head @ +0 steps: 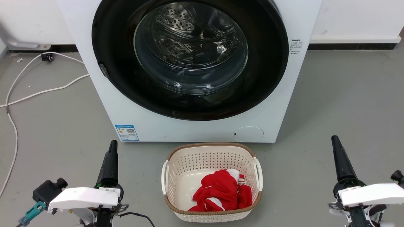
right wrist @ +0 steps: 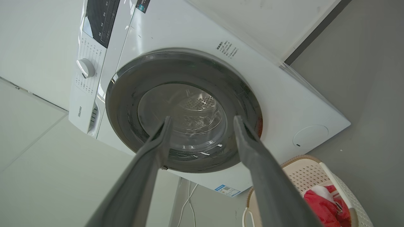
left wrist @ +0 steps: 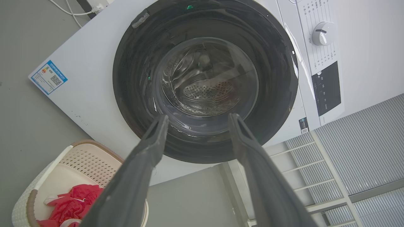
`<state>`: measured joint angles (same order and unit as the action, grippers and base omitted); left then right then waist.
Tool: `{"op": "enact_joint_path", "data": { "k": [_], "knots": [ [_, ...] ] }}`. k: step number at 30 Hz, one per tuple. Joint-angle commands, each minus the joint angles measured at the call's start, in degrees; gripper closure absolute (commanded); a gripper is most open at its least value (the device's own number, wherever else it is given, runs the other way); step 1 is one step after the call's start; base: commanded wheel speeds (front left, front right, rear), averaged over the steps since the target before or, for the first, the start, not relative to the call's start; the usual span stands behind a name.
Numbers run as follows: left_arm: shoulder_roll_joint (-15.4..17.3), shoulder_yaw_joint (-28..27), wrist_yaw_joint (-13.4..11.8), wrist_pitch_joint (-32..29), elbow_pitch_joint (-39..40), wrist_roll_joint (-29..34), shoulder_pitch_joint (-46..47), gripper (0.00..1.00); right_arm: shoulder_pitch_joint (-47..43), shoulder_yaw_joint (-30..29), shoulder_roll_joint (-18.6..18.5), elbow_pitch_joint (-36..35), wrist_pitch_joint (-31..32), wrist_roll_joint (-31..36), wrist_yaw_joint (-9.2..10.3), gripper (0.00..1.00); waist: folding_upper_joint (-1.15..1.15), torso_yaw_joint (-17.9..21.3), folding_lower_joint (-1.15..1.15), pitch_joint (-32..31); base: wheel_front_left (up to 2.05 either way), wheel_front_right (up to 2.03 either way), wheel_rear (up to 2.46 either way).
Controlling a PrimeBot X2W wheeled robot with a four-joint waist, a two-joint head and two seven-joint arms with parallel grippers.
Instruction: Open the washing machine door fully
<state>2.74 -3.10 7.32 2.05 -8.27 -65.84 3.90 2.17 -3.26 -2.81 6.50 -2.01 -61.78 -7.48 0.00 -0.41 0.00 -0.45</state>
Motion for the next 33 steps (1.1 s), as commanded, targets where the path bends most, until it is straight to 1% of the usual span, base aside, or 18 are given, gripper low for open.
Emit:
{"op": "enact_joint_path", "data": {
  "k": [1,8,14,23,33],
  "knots": [
    [0.14,-0.13,0.11,0.51,1.25,1.87,0.48,0.0,0.34,0.25,-0.15,-1.41,-0.47,2.31,-0.01,0.0,0.0,0.0,0.0,-0.02,0.0,0.0,0.0],
    [0.14,0.19,0.12,1.92,2.26,10.74,0.05,0.0,-0.29,1.65,-0.15,-2.55,-1.9,14.49,-0.01,0.0,0.0,0.06,0.0,-0.22,0.0,0.0,0.0],
    [0.15,0.48,-0.06,3.04,2.88,17.99,-0.19,0.0,-0.86,1.58,-0.15,-2.44,-3.04,22.84,-0.01,0.0,0.0,0.08,0.0,-0.39,0.0,0.0,0.0],
    [0.16,1.11,-0.71,4.63,2.7,27.3,-0.44,0.0,-1.62,0.31,-0.14,-0.74,-3.83,30.78,-0.01,0.0,0.0,0.15,0.0,-0.55,0.0,0.0,0.0],
    [0.17,1.31,-1.1,6.25,2.0,34.5,-1.16,0.0,-1.97,-0.21,-0.14,-0.75,-3.79,37.8,-0.01,0.0,0.0,0.25,0.0,-0.63,0.0,0.0,0.0]
  ]
}}
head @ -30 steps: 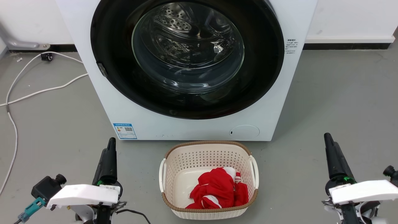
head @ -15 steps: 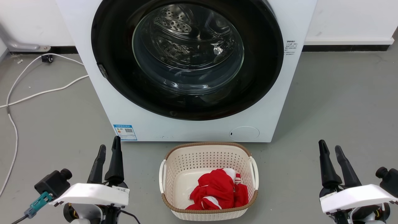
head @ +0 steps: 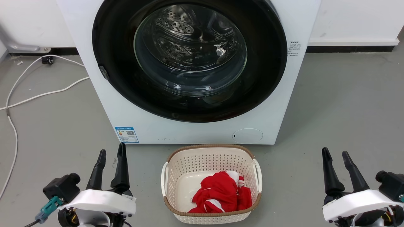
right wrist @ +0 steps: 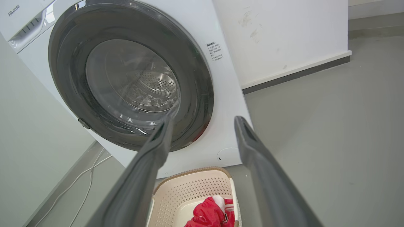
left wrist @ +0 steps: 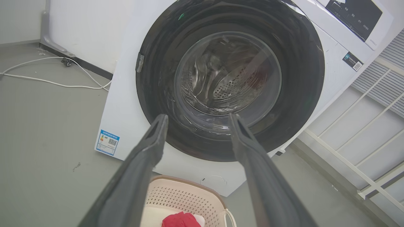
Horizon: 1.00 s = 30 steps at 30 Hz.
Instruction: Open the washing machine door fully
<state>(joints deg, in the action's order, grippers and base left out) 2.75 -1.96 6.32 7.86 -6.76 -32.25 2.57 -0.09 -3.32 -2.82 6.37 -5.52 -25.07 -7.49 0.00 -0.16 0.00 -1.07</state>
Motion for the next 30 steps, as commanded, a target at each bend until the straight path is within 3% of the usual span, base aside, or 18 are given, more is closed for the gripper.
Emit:
{"op": "enact_joint_path", "data": {
  "k": [1,30],
  "knots": [
    [0.16,0.27,-0.13,0.6,0.41,1.63,0.08,0.0,0.25,-0.15,-0.13,-0.6,-0.29,1.71,0.0,0.0,0.0,0.0,0.0,-0.02,0.0,0.0,0.0],
    [0.5,1.32,-1.14,4.53,-0.51,19.16,-0.46,0.0,-0.86,0.6,-0.11,-1.95,-1.02,16.18,0.01,0.0,0.0,0.38,0.0,-0.39,0.0,0.0,0.0]
  ]
}}
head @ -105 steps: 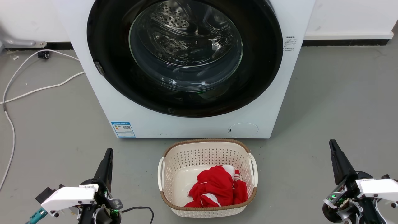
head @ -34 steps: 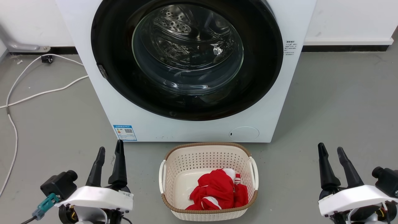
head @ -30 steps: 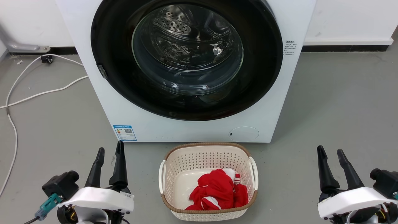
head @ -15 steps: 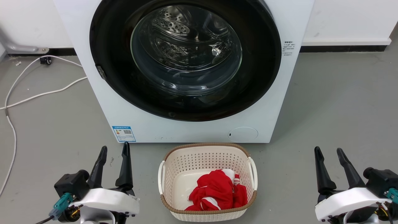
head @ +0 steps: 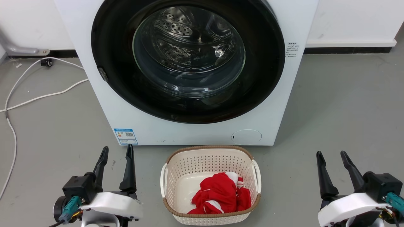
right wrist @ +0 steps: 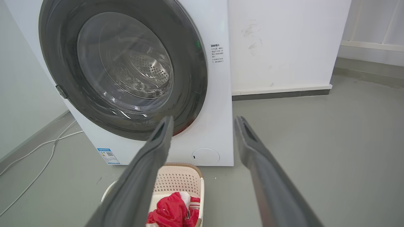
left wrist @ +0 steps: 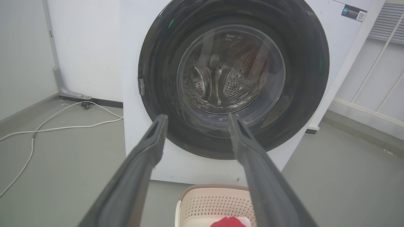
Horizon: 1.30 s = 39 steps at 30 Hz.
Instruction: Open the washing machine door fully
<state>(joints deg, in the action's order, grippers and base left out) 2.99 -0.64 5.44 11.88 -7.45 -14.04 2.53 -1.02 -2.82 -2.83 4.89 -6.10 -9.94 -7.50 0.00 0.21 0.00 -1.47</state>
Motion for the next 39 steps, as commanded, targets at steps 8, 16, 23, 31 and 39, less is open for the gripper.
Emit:
{"op": "enact_joint_path", "data": {
  "k": [8,16,23,31,39],
  "knots": [
    [0.25,0.05,-0.3,1.39,-0.29,4.47,-0.32,0.0,-0.14,0.26,-0.1,-0.07,-1.07,3.51,0.02,0.0,0.0,-0.02,0.0,-0.05,0.0,0.0,0.0],
    [0.19,0.0,-0.45,2.14,-0.59,7.09,-0.61,0.0,-0.3,0.8,-0.09,0.34,-1.75,5.05,0.02,0.0,0.0,-0.04,0.0,-0.21,0.0,0.0,0.0],
    [0.09,-0.03,-0.48,2.89,-0.81,9.3,-0.77,0.0,-0.28,1.31,-0.08,0.72,-2.48,7.71,0.02,0.0,0.0,-0.06,0.0,-0.29,0.0,0.0,0.0],
    [-0.02,-0.19,-0.61,3.34,-1.37,10.21,-0.9,0.0,-0.19,1.34,-0.08,1.08,-2.74,9.65,0.03,0.0,0.0,-0.06,0.0,-0.36,0.0,0.0,0.0],
    [-0.07,-0.49,-0.55,3.34,-2.05,9.62,-0.38,0.0,-0.11,1.06,-0.08,1.25,-2.58,9.39,0.03,0.0,0.0,-0.14,0.0,-0.23,0.0,0.0,0.0]
  ]
}}
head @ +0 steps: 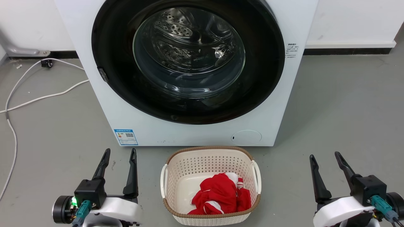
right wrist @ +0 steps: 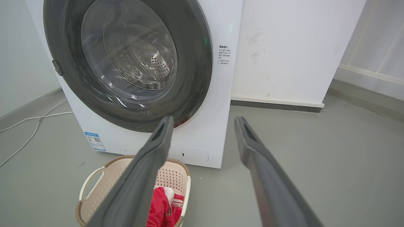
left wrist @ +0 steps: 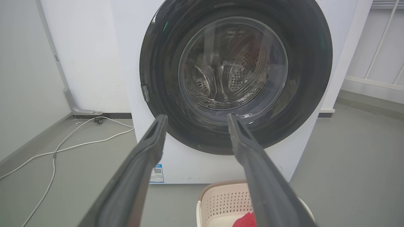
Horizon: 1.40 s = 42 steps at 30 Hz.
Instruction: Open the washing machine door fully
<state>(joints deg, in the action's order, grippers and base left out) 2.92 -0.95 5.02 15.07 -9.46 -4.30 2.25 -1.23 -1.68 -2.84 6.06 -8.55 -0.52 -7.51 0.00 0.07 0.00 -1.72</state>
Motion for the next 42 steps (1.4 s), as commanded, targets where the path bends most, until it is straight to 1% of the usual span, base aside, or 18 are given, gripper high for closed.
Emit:
{"op": "enact_joint_path", "data": {
  "k": [1,3,4,5,6,11,14,16,18,20,21,23,25,30,36,39,42],
  "knots": [
    [0.0,-0.14,-0.09,0.16,-0.09,-0.27,0.01,0.0,0.1,-0.13,-0.07,0.08,-0.1,-0.1,0.04,0.0,0.0,-0.04,0.0,0.04,0.0,0.0,0.0],
    [-0.01,-0.07,-0.03,0.16,-0.17,-0.43,0.23,0.0,0.08,-0.27,-0.07,0.2,0.05,-1.0,0.04,0.0,0.0,-0.09,0.0,0.08,0.0,0.0,0.0],
    [-0.01,-0.06,0.01,0.16,-0.19,-0.46,0.31,0.0,0.09,-0.24,-0.07,0.27,0.07,-1.47,0.04,0.38,0.0,-0.09,0.0,0.08,0.0,0.0,0.0],
    [-0.01,-0.02,0.03,0.16,-0.19,-0.4,0.38,0.0,0.15,-0.09,-0.06,0.13,-0.38,-1.26,0.04,0.84,0.0,-0.09,0.0,0.08,0.0,0.0,0.0],
    [0.0,0.02,0.01,0.16,-0.18,-0.3,0.41,0.0,0.12,-0.09,-0.06,0.25,-0.4,-1.66,0.04,1.0,0.0,-0.09,0.0,0.08,0.0,0.0,0.0],
    [-0.02,0.16,-0.28,0.16,-0.11,-0.1,0.31,0.0,0.3,-0.03,-0.06,0.74,-0.82,-3.33,0.04,1.0,0.0,-0.02,0.0,0.07,0.0,0.0,0.0],
    [-0.03,0.01,-0.14,0.16,-0.29,-0.11,0.43,0.0,0.58,-0.44,-0.06,1.19,-1.27,-5.88,0.04,1.0,0.0,-0.01,0.0,0.08,0.0,0.0,0.0],
    [-0.03,-0.03,-0.08,0.16,-0.36,-0.21,0.5,0.0,0.81,-0.8,-0.05,2.4,-1.64,-13.49,0.04,1.0,0.0,-0.01,0.0,0.09,0.0,0.0,0.0],
    [-0.03,-0.03,-0.05,0.16,-0.38,-0.49,0.57,0.0,1.51,-1.13,-0.04,3.7,-2.12,-18.99,0.03,1.0,0.0,-0.02,0.0,0.13,0.0,0.0,0.0],
    [-0.03,0.09,-0.04,0.16,-0.26,-0.42,0.69,0.0,1.87,-1.22,-0.04,5.43,-2.6,-28.27,0.03,1.0,0.0,-0.08,0.0,0.18,0.0,0.0,0.0],
    [-0.02,0.13,-0.05,0.16,-0.18,-0.44,0.72,0.0,2.2,-1.27,-0.04,6.32,-2.75,-31.72,0.03,1.0,0.0,-0.1,0.0,0.21,0.0,0.0,0.0],
    [-0.03,0.21,-0.05,0.16,-0.09,-0.56,0.79,0.0,3.36,-1.22,-0.05,7.56,-3.35,-41.69,0.03,1.0,0.0,-0.13,0.0,0.34,0.0,0.0,0.0],
    [-0.03,0.28,-0.08,0.16,0.05,-0.61,0.9,0.0,4.42,-2.21,-0.08,8.64,-4.14,-46.11,0.03,1.0,0.0,-0.11,0.0,0.5,0.0,0.0,0.0],
    [-0.03,0.51,-0.36,0.16,0.85,-0.98,1.32,0.0,9.23,-5.03,-0.07,10.63,-4.51,-61.56,0.03,1.0,0.0,0.02,0.0,1.55,0.0,0.0,0.0],
    [-0.03,0.49,-0.57,0.16,2.13,-1.36,2.56,0.0,18.33,-10.49,-0.19,13.49,-1.16,-75.28,0.02,1.0,0.0,0.04,0.0,4.59,0.0,0.0,0.0],
    [-0.03,0.16,-0.28,0.15,2.72,-1.34,3.91,0.0,23.92,-12.4,-1.53,15.67,1.43,-79.13,0.03,1.0,0.0,-0.07,0.0,6.79,0.0,0.0,0.0],
    [-0.02,-0.45,-0.1,0.15,3.21,-1.4,5.16,0.0,30.32,-12.35,-2.86,18.25,5.1,-81.31,0.02,1.0,0.0,0.12,0.0,8.81,0.0,0.0,0.0]
  ]
}}
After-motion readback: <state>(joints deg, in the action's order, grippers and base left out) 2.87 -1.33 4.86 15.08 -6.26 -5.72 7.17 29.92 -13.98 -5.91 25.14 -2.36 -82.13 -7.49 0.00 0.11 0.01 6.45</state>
